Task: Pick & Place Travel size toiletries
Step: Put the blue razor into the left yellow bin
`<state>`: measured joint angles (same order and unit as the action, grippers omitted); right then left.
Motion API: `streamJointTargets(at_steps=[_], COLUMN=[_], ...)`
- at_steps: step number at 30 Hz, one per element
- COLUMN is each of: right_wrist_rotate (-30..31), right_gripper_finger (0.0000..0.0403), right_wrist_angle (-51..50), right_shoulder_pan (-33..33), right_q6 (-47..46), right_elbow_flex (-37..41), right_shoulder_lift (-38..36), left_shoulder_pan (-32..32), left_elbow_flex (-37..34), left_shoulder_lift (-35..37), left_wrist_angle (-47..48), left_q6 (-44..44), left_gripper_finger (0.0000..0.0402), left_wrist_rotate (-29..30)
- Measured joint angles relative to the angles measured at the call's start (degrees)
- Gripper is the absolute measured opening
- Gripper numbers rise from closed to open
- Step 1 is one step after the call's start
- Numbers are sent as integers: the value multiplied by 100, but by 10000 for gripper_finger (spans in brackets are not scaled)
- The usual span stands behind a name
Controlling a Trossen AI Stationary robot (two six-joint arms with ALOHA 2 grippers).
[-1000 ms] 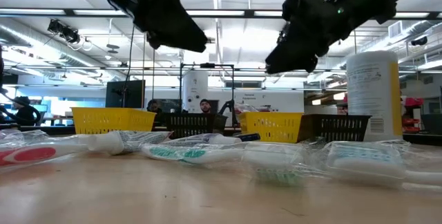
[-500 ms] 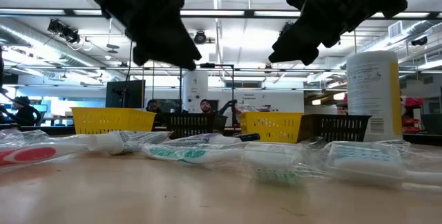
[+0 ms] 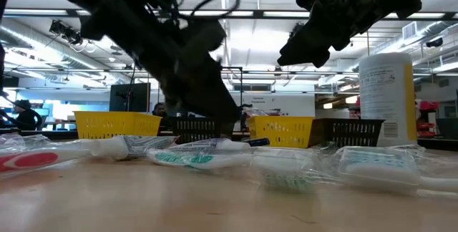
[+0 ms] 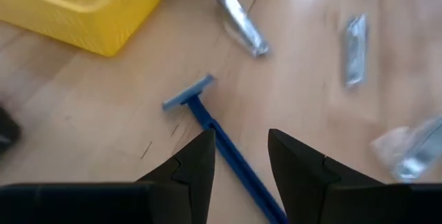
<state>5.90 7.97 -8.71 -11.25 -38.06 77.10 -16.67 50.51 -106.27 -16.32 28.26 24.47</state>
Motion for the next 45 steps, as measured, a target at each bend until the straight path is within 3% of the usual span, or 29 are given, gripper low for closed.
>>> streamJointTargets(at_steps=[8,13,23,29,37,41,45], right_wrist_rotate=[-1,-3,-2,-3,-3,-4,-3], right_gripper_finger=[130,122,110,110,122,126,130], right_wrist_angle=[-38,-43,-45,-46,-136,-138,-136], right_shoulder_pan=[0,0,0,0,0,0,0], right_q6=[-325,-294,-219,-133,-133,-131,-131], right_elbow_flex=[0,0,2,7,7,7,7], right_shoulder_lift=[0,0,1,2,2,2,2], left_shoulder_pan=[0,0,-26,-31,26,28,28], left_elbow_flex=[601,657,681,831,848,862,864], left_shoulder_lift=[-789,-795,-684,-585,-643,-636,-632], left_wrist_angle=[294,542,711,763,1505,1606,1617], left_q6=[-156,-135,-322,-482,136,89,-175], left_gripper_finger=[143,138,84,114,171,173,143], left_wrist_rotate=[90,120,137,74,120,33,-103])
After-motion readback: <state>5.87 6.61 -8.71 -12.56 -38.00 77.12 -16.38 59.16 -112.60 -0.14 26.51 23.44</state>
